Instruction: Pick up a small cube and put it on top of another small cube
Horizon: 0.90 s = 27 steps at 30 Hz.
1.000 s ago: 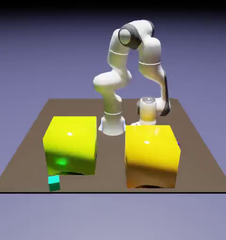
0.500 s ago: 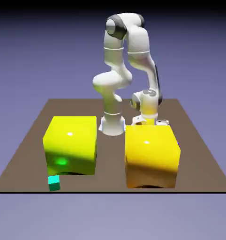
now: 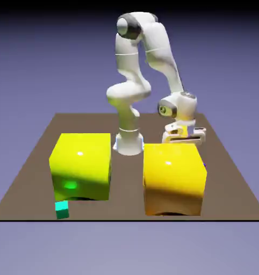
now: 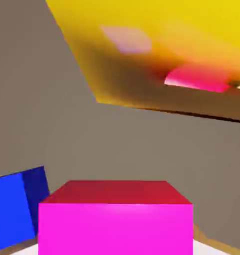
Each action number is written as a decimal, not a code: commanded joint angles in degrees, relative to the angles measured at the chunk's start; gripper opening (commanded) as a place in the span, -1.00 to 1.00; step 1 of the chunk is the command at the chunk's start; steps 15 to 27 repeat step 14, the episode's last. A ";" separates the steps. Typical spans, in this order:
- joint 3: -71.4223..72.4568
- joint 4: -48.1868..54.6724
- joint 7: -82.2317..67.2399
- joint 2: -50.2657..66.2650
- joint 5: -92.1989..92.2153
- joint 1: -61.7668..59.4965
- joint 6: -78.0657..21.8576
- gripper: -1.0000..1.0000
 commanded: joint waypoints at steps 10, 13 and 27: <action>-6.15 4.21 7.26 14.45 -10.03 6.85 9.83 -1.00; -5.00 4.02 6.06 12.37 -8.40 6.10 8.00 1.00; -3.84 3.83 4.85 10.30 -6.76 5.34 6.18 1.00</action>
